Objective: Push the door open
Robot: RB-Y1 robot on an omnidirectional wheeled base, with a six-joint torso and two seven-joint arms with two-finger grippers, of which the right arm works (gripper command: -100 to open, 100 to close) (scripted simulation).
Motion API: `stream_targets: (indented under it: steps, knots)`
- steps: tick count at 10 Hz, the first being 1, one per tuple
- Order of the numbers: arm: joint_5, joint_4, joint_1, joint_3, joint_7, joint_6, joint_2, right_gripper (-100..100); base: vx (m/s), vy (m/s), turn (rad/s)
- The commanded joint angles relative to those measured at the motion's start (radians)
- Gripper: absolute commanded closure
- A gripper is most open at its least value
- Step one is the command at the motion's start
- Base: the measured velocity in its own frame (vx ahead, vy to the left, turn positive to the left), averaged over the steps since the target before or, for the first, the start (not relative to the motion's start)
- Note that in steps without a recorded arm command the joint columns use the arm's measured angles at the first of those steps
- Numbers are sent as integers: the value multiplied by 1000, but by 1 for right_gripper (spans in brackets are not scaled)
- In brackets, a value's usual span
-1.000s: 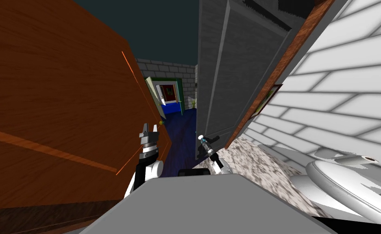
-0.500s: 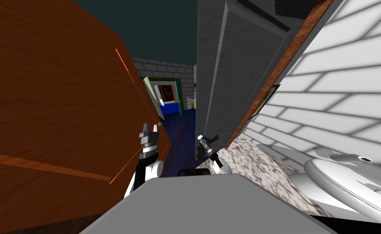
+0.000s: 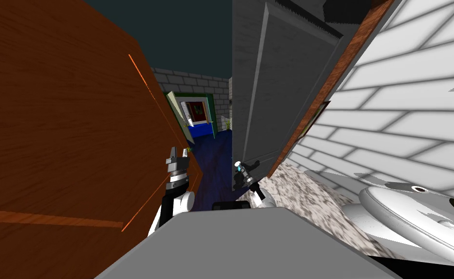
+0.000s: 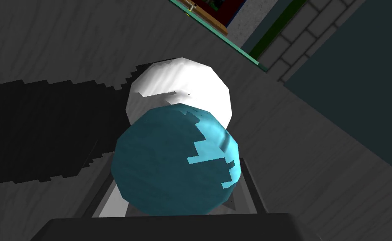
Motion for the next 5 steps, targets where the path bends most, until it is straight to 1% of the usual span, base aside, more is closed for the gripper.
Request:
stream_targets:
  steps: [1,2,3,4,5]
  knots:
    - [-19,4,-9,5,-50,2,-7,100,49,25,-57]
    - [-19,4,-9,5,-57,2,-7,100,39,21,-31]
    - [-34,8,-13,15,-95,1,-7,100,39,25,-49]
    - [-34,8,-13,15,-98,1,-7,100,38,22,-27]
    - [-48,12,-16,24,-139,1,-8,100,50,29,-46]
